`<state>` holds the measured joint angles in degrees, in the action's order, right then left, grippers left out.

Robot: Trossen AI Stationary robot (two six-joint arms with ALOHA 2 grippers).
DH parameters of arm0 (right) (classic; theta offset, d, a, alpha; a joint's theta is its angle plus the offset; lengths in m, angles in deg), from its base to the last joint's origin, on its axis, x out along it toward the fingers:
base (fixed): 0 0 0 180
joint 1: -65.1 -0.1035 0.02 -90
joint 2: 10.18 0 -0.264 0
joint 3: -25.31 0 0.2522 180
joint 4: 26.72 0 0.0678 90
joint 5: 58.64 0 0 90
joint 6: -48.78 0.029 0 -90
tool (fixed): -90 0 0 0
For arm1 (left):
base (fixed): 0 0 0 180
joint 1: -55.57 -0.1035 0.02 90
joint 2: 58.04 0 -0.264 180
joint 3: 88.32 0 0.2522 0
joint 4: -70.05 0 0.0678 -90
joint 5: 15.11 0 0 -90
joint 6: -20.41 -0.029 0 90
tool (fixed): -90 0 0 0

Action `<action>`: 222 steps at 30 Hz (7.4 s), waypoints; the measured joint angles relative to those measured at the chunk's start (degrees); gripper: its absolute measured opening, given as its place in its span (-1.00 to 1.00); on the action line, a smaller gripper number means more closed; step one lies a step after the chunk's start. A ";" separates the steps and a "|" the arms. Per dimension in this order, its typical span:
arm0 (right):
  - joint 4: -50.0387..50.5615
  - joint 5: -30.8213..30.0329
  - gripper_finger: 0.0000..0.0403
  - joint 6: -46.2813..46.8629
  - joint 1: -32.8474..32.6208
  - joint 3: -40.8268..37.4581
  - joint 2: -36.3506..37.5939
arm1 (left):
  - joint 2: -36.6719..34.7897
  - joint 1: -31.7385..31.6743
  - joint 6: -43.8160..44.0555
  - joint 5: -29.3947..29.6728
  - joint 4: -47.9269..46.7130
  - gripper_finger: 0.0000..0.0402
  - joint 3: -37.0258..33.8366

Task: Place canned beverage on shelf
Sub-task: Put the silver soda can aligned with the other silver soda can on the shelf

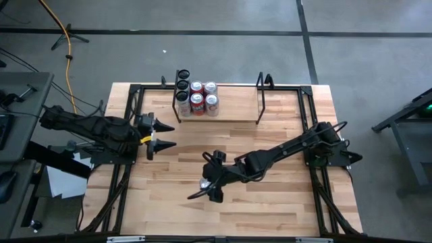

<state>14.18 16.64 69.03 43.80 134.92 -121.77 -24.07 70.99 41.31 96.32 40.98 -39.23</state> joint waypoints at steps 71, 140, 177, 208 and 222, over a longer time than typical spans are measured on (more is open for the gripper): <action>0.02 0.78 0.43 3.30 -0.13 -1.20 -8.41 | 8.79 0.00 6.03 2.30 0.11 0.42 -0.02; 50.54 -13.53 0.45 38.82 -1.21 -5.08 19.20 | 1.09 -0.02 11.98 -19.21 -1.95 0.42 0.02; -8.93 5.80 0.45 -7.10 23.87 -30.18 37.97 | 11.70 -7.06 -1.07 11.26 23.19 0.42 0.00; 15.50 8.51 0.45 -12.95 46.19 -7.48 9.16 | 8.74 -32.02 -5.04 -20.22 22.93 0.41 0.00; -0.69 11.34 0.45 -15.80 47.91 -16.75 9.38 | 8.74 -32.00 -5.03 -17.11 22.95 0.41 0.00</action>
<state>13.49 27.98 53.23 91.71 118.17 -112.39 -15.32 38.99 36.28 79.21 63.93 -39.23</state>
